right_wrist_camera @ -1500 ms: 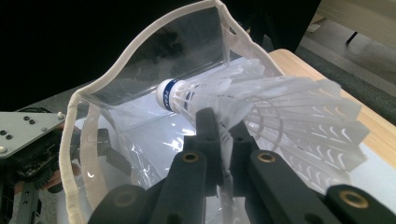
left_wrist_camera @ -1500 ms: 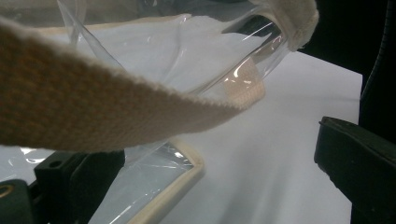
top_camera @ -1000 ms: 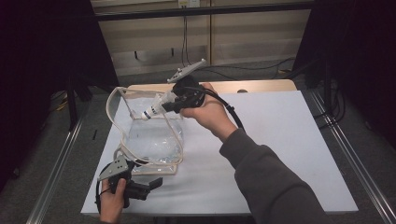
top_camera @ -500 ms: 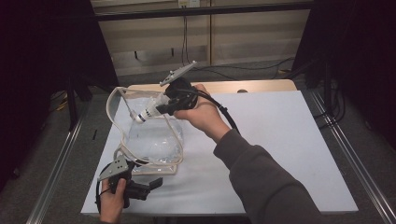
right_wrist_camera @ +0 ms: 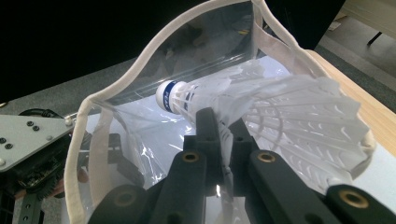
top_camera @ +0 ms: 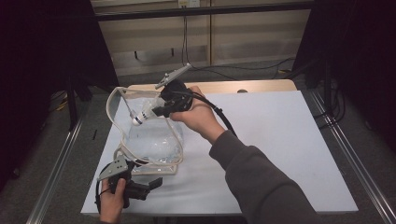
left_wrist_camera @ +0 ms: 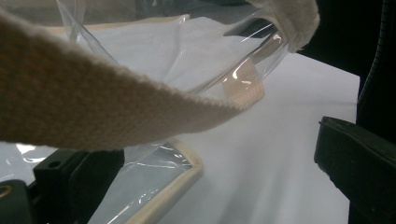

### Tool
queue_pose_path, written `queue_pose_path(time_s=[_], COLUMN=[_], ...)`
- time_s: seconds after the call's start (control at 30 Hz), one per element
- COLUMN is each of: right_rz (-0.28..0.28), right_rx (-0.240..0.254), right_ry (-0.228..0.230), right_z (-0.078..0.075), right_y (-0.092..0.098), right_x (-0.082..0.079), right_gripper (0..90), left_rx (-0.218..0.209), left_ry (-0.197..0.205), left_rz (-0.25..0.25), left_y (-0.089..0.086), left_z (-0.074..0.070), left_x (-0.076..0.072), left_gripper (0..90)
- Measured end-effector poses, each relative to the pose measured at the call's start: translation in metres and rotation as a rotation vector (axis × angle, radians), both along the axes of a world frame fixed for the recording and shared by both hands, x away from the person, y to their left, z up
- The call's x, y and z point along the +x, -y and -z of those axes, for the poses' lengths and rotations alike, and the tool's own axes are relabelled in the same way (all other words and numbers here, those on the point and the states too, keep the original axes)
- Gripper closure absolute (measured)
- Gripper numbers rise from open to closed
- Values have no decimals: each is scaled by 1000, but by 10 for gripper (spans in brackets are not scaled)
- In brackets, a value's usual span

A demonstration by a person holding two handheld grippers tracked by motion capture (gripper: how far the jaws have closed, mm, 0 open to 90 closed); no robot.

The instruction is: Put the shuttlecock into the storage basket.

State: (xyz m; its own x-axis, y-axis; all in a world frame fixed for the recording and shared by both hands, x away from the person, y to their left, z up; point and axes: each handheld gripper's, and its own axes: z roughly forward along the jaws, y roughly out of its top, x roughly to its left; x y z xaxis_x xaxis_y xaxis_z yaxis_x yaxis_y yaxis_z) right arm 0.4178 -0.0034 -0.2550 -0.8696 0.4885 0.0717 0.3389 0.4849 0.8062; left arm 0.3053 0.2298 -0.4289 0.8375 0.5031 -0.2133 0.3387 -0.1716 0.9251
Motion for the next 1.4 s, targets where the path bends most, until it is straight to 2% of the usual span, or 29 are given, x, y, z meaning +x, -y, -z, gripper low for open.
queue_pose_path(time_s=[0.83, 1.27, 1.4], right_rz=[7, -10, -5], right_rx=[-8, -27, -19], right_ry=[12, 8, 3], right_z=[4, 14, 16], right_y=[-14, -29, -32], right_x=[-1, -2, -1], right_gripper=[877, 877, 877], left_rx=[3, -8, -7], left_ry=[2, 0, 0], left_rz=[-4, -11, -13], left_y=[-1, -1, -1], left_z=[0, 0, 0], left_x=[-1, -1, -1], left_gripper=[15, 15, 15])
